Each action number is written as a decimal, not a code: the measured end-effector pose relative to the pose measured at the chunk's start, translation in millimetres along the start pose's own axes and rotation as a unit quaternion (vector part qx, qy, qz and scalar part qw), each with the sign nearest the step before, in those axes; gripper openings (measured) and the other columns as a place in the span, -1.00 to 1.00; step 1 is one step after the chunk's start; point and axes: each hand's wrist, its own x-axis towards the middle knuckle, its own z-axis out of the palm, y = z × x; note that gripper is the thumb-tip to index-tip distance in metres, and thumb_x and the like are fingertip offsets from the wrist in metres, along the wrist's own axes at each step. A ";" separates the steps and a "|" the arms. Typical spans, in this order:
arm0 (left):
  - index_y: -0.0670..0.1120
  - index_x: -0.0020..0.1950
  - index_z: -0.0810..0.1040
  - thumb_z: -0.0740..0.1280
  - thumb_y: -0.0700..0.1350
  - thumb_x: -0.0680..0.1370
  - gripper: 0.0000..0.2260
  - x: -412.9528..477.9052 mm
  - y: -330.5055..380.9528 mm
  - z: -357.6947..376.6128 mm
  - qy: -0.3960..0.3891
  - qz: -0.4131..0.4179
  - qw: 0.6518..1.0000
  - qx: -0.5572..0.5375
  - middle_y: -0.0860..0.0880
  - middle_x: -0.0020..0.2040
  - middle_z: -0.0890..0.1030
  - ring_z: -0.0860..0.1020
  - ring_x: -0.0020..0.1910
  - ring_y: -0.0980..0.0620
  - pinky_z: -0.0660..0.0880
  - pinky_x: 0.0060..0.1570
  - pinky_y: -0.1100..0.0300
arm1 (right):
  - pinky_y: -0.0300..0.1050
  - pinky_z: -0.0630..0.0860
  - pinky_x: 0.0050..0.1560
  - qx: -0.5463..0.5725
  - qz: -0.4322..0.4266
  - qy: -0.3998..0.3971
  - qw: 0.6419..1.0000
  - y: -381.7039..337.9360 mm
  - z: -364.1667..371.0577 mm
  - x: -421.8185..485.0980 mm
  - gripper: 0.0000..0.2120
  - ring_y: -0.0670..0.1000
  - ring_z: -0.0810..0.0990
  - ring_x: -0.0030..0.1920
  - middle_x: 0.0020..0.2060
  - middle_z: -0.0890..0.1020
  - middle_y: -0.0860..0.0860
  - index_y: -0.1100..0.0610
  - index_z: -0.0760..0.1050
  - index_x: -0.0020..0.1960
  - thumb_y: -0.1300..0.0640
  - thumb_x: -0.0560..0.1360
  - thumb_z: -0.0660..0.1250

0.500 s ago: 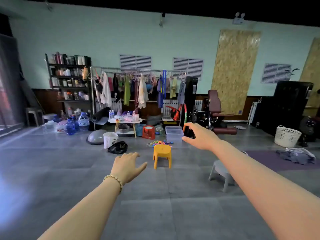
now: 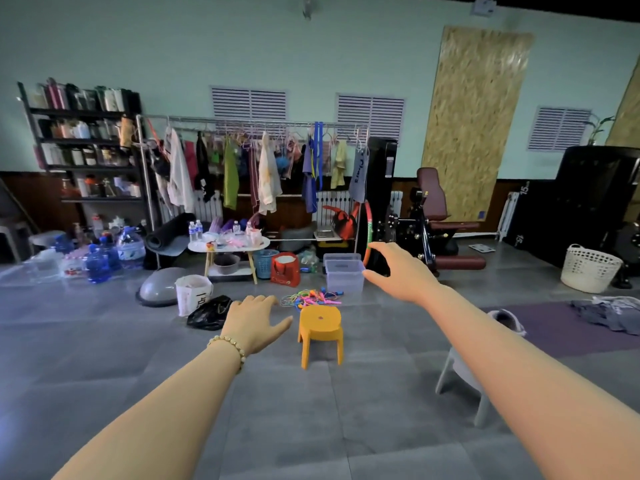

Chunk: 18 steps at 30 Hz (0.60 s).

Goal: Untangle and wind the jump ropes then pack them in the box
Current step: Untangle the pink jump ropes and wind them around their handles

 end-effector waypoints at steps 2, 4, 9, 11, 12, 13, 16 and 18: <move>0.00 0.37 0.36 0.10 0.27 0.56 -0.50 62.1 -14.5 8.2 0.001 -0.005 1.000 -0.006 0.00 0.31 0.49 0.41 0.29 -0.01 0.32 0.23 0.08 | 0.05 0.34 0.31 0.017 0.009 0.025 1.000 16.1 17.7 53.4 -0.43 0.02 0.32 0.40 0.42 0.31 -0.03 0.02 0.19 0.47 -0.12 0.53 0.24; -0.01 0.37 0.37 0.10 0.27 0.56 -0.49 118.5 -23.8 22.3 0.002 -0.001 1.000 -0.015 -0.01 0.30 0.49 0.41 0.29 -0.02 0.32 0.22 0.07 | 0.02 0.34 0.31 0.021 0.010 0.022 0.999 33.1 38.0 103.8 -0.44 0.01 0.33 0.39 0.42 0.31 -0.03 0.02 0.21 0.47 -0.11 0.53 0.25; 0.00 0.38 0.35 0.12 0.24 0.56 -0.51 255.9 -37.4 75.7 0.010 0.023 0.999 -0.027 0.01 0.31 0.49 0.40 0.31 -0.01 0.30 0.23 0.09 | 0.02 0.33 0.30 0.015 0.018 -0.001 1.000 92.6 93.5 238.8 -0.42 0.02 0.32 0.39 0.42 0.32 -0.02 0.02 0.19 0.47 -0.10 0.53 0.26; 0.00 0.41 0.32 0.12 0.25 0.56 -0.49 313.3 -45.2 99.6 -0.007 0.020 1.000 -0.015 0.01 0.33 0.47 0.39 0.32 -0.01 0.29 0.23 0.09 | 0.03 0.32 0.29 0.017 0.013 -0.009 1.000 117.7 117.1 295.6 -0.42 0.03 0.32 0.40 0.42 0.32 -0.02 0.03 0.19 0.48 -0.08 0.53 0.27; 0.00 0.42 0.31 0.11 0.25 0.56 -0.48 342.7 -48.8 111.6 -0.014 0.012 1.000 -0.013 0.00 0.34 0.46 0.39 0.32 -0.02 0.29 0.24 0.08 | 0.02 0.32 0.29 0.021 0.009 -0.014 1.000 130.9 128.0 325.1 -0.42 0.03 0.32 0.40 0.41 0.33 -0.02 0.03 0.19 0.47 -0.07 0.53 0.28; 0.00 0.43 0.30 0.11 0.26 0.56 -0.48 373.0 -52.4 122.2 -0.019 0.001 1.000 -0.016 0.00 0.35 0.45 0.38 0.33 -0.02 0.29 0.25 0.08 | 0.00 0.33 0.28 0.028 0.005 -0.018 0.999 144.1 138.0 356.0 -0.42 0.03 0.33 0.39 0.39 0.35 -0.02 0.02 0.19 0.47 -0.06 0.53 0.28; -0.01 0.45 0.28 0.13 0.25 0.55 -0.46 465.5 -56.8 142.9 -0.021 -0.025 0.999 -0.024 -0.01 0.36 0.44 0.37 0.34 -0.04 0.28 0.26 0.06 | -0.02 0.38 0.20 0.034 -0.010 -0.037 0.999 182.1 162.7 449.0 -0.43 0.05 0.41 0.30 0.30 0.42 0.01 0.03 0.19 0.47 -0.04 0.53 0.29; -0.02 0.47 0.24 0.13 0.24 0.55 -0.43 521.1 -58.1 150.7 -0.023 -0.018 0.999 -0.024 -0.03 0.38 0.42 0.36 0.36 -0.04 0.26 0.29 0.04 | 0.02 0.42 0.19 0.030 -0.006 -0.058 0.998 203.0 177.9 505.0 -0.42 0.07 0.42 0.28 0.32 0.41 0.03 0.04 0.18 0.47 -0.05 0.52 0.29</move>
